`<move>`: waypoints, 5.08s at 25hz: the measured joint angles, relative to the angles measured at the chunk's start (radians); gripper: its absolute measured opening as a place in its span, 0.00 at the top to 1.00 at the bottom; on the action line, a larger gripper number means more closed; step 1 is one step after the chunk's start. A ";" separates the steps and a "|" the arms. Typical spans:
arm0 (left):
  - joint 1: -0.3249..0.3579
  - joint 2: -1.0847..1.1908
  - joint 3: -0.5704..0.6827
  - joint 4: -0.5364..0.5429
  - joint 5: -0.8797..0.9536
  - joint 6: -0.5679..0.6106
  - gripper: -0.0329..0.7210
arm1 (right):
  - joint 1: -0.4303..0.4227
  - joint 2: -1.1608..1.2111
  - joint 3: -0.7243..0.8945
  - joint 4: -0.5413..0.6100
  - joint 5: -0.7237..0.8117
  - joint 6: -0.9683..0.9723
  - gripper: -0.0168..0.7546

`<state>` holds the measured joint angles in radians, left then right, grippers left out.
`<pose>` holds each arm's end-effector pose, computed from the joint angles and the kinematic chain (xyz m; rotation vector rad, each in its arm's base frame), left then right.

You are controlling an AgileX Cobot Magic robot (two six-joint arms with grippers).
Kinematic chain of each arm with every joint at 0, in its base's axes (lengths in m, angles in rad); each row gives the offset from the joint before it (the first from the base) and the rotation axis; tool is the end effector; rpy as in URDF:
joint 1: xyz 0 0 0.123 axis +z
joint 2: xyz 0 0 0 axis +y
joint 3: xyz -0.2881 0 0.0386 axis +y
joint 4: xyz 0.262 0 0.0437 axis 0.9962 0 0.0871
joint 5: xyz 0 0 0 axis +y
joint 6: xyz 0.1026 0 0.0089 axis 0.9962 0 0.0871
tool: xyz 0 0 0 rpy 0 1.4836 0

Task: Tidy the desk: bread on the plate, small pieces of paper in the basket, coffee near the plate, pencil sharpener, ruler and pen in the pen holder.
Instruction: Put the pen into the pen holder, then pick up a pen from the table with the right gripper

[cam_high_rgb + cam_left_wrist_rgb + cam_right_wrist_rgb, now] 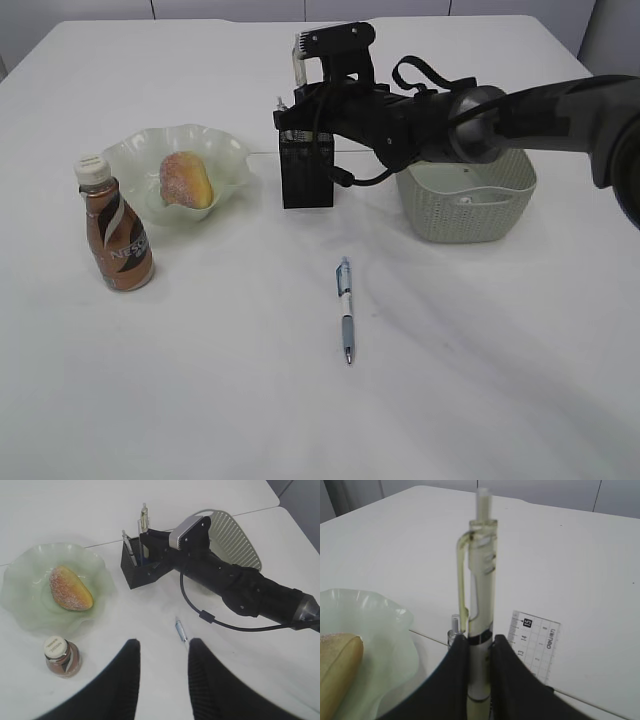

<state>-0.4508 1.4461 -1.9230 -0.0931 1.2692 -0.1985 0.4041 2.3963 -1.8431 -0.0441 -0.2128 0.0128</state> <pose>0.2600 -0.1360 0.5063 0.3064 2.2926 -0.4524 0.5361 0.2303 0.1637 -0.4014 1.7882 0.2720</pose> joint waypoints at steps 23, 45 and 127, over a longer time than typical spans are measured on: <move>0.000 0.000 0.000 0.009 0.000 0.000 0.64 | 0.000 -0.041 0.000 0.006 0.123 0.006 0.51; 0.000 0.000 0.000 0.005 0.000 -0.010 0.64 | 0.000 -0.364 -0.165 0.213 1.445 0.038 0.51; 0.107 -0.012 0.624 0.169 -0.024 -0.008 0.64 | 0.083 -0.005 -0.070 0.110 1.430 0.401 0.37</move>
<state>-0.3442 1.4337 -1.2992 0.0763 1.2454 -0.2061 0.4873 2.3918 -1.9134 0.0662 1.2172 0.4133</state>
